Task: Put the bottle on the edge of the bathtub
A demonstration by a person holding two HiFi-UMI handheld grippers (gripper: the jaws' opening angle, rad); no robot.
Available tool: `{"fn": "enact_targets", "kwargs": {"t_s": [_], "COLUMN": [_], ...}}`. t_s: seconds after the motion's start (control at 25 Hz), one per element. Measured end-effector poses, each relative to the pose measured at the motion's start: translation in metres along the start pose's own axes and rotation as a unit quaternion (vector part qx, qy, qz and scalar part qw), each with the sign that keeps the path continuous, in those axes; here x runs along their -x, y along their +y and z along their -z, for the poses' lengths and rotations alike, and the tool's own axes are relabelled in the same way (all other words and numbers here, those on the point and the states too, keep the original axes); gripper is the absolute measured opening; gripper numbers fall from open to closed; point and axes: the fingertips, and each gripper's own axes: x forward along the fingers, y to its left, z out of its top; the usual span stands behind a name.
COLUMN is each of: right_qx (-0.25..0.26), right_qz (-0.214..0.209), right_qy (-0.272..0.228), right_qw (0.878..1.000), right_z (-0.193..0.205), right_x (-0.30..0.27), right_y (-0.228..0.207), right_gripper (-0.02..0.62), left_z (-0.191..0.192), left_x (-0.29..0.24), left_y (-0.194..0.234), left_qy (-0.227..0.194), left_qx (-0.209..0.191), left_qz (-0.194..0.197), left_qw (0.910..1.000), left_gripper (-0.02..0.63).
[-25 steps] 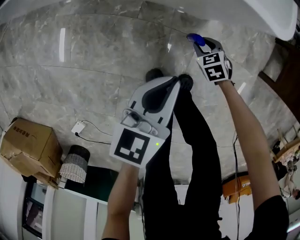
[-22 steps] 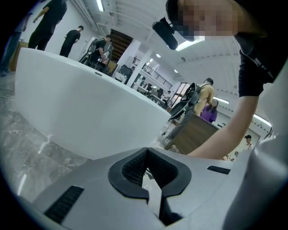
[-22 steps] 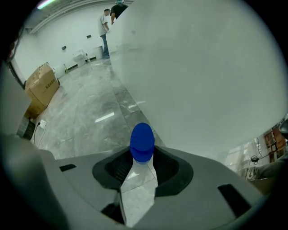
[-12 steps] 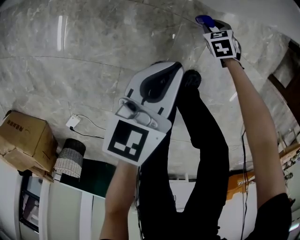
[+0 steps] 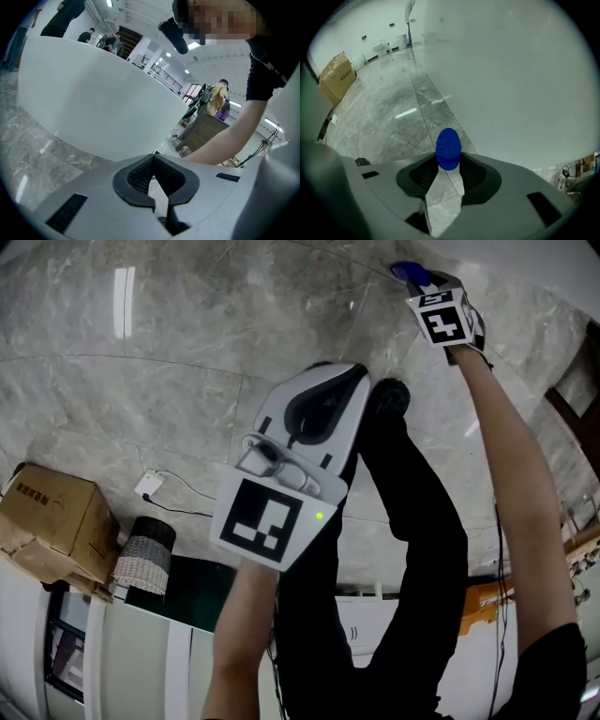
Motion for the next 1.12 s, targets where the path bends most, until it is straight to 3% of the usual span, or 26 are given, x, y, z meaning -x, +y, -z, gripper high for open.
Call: {"fn": "enact_targets", "kwargs": {"t_s": [0.16, 0.48, 0.88, 1.12], "right_qx": [-0.015, 0.01, 0.028, 0.067], "right_qz": [0.003, 0.001, -0.011, -0.021], "right_qy": [0.008, 0.034, 0.032, 0.02], "right_qw": [1.0, 0.999, 0.999, 0.997], "right_z": [0.005, 0.018, 0.014, -0.007], "right_x": [-0.001, 0.007, 0.037, 0.096], "right_y": [-0.003, -0.005, -0.008, -0.001], "right_gripper": [0.144, 0.144, 0.143, 0.143], "left_z": [-0.002, -0.003, -0.022, -0.063], "left_x": [-0.007, -0.011, 0.002, 0.03], "left_y": [-0.006, -0.032, -0.043, -0.067], "left_qy": [0.002, 0.023, 0.012, -0.011], "left_qx": [-0.001, -0.032, -0.024, -0.026], "left_qz": [0.01, 0.036, 0.017, 0.0], "left_qw": [1.0, 0.9986, 0.9995, 0.9996], "left_gripper": [0.011, 0.011, 0.011, 0.011]}}
